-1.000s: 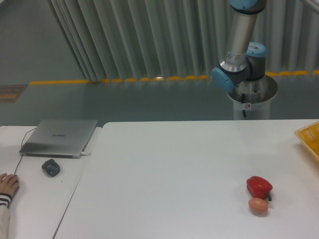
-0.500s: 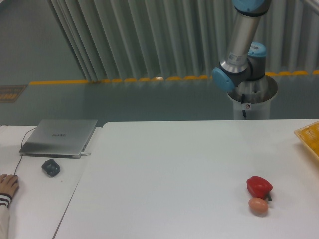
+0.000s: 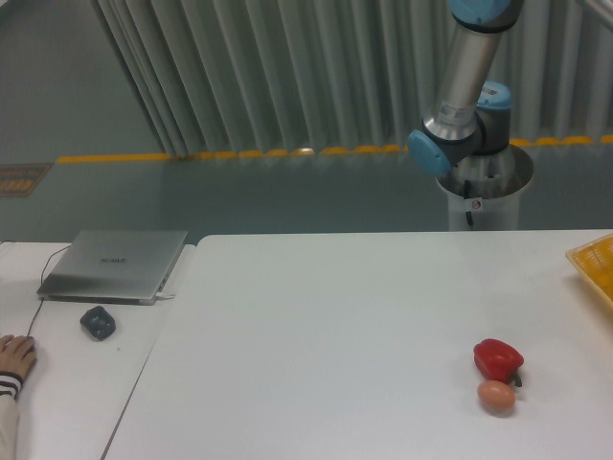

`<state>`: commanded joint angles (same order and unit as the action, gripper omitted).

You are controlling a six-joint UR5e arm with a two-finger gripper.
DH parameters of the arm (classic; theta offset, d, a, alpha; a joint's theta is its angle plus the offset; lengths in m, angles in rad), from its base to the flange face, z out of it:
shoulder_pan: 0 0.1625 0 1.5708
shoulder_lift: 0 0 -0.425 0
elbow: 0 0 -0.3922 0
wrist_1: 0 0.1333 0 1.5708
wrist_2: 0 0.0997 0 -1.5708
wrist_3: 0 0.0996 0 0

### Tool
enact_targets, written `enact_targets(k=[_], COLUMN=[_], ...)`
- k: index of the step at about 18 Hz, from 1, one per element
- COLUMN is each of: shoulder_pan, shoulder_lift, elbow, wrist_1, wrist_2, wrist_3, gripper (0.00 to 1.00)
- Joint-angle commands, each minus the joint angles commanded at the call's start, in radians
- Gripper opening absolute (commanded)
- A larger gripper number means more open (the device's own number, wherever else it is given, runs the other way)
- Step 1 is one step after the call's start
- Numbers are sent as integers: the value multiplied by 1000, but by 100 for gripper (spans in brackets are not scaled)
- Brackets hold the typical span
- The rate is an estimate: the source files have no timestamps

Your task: Place the green pepper on the table

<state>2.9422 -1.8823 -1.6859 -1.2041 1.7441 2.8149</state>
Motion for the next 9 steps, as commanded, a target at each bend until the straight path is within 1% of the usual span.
enact_targets(k=[2,3,4,5,6,8,9], shoulder_pan=[-3,-3,-5,-6,-6,-20,-41], shoulder_lift=[24,35,41,58,86,136,155], elbow=[8,15,29,35,35,35,35], wrist_1=[-8,-26,-47,-81,-103,-159,-181], wrist_2=[-11,-24,-38,-60,-77,-132,-155], wrist_3=[0,0,0,-2,-5,-63,-104], gripper=[69,69,69,69,69,70,70])
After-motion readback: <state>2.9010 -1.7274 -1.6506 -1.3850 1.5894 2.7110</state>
